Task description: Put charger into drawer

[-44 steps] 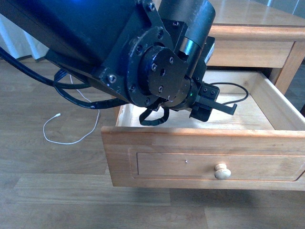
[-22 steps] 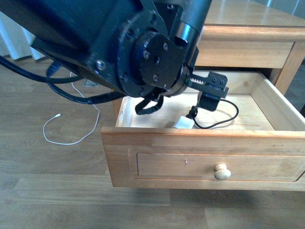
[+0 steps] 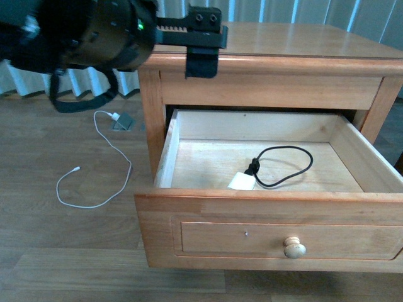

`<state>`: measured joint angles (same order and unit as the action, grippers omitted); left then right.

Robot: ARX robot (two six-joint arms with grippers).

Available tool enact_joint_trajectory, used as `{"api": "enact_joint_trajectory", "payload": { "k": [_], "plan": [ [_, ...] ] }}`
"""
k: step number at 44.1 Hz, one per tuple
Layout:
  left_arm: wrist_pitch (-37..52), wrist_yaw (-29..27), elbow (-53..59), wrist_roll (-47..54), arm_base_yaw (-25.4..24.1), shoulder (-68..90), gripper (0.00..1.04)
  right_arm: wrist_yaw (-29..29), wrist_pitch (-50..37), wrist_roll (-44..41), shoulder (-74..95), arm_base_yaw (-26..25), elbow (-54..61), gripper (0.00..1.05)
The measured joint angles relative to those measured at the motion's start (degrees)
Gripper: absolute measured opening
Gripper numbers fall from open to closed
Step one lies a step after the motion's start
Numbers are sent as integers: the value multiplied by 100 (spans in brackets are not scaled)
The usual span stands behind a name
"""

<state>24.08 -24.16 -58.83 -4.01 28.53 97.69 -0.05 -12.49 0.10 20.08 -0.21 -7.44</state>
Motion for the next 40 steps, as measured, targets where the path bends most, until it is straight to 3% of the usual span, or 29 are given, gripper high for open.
{"api": "enact_joint_trajectory", "payload": {
  "k": [15, 27, 33, 40],
  "plan": [
    [-116, -796, 1609, -212, -96, -2481, 99, 0, 0, 0, 0, 0, 0, 96],
    [-879, -1971, 2680, -588, 345, -4415, 99, 2, 0, 0, 0, 0, 0, 96],
    [-1613, -2796, 3178, -1102, 796, -5512, 99, 0, 0, 0, 0, 0, 0, 96],
    [-1705, -2846, 3279, -1322, 920, -5777, 99, 0, 0, 0, 0, 0, 0, 96]
  ]
}}
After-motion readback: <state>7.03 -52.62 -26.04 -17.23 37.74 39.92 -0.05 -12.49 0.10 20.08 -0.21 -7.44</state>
